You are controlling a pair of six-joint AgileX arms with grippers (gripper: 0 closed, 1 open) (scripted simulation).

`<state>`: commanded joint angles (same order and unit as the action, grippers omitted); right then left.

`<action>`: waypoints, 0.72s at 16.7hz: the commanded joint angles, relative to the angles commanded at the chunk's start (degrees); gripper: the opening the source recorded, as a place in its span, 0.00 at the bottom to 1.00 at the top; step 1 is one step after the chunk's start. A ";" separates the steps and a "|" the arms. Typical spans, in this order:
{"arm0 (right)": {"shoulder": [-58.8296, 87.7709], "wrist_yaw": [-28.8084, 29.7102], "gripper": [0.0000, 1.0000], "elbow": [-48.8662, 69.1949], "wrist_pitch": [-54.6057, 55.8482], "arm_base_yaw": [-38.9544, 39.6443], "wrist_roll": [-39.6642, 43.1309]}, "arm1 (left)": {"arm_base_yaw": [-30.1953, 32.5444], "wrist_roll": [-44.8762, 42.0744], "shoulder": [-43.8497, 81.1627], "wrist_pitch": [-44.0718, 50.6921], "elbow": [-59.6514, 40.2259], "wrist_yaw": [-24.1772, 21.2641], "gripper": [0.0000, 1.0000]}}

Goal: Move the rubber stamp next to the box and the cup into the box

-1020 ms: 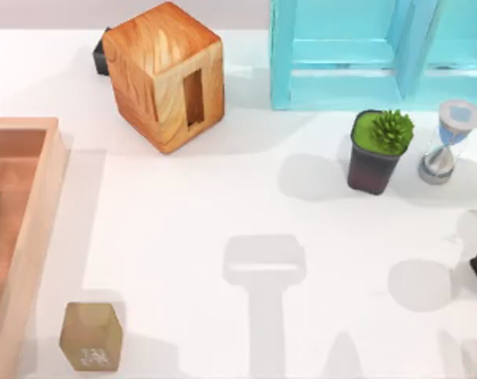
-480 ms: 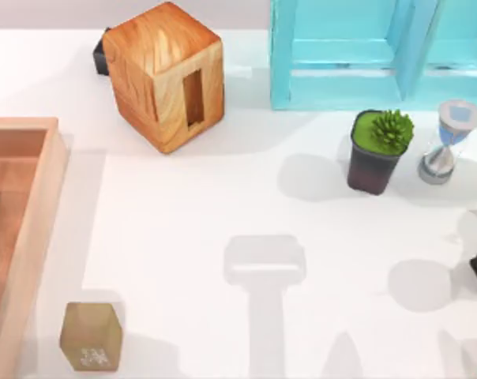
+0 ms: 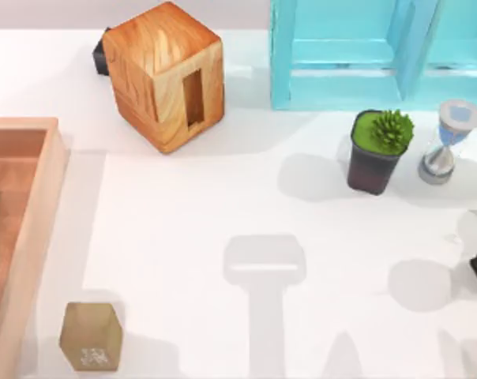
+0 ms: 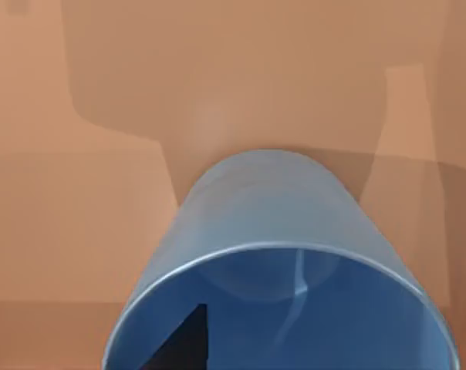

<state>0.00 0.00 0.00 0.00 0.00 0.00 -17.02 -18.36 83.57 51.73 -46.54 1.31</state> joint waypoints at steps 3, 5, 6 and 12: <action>0.00 0.00 1.00 0.00 0.00 0.00 0.00 | 0.00 0.00 0.00 0.00 0.00 0.00 1.00; 0.00 0.00 1.00 0.00 0.00 0.00 0.00 | 0.00 0.00 0.00 0.00 0.00 0.00 1.00; 0.00 0.00 1.00 0.00 0.00 0.00 0.00 | 0.00 0.00 0.00 0.00 0.00 0.00 1.00; 0.00 0.00 1.00 0.00 0.00 0.00 0.00 | 1.61 0.80 -0.30 -0.31 -5.77 2.11 1.00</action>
<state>0.00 0.00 0.00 0.00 0.00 0.00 -15.41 -17.56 83.28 51.42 -52.31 3.42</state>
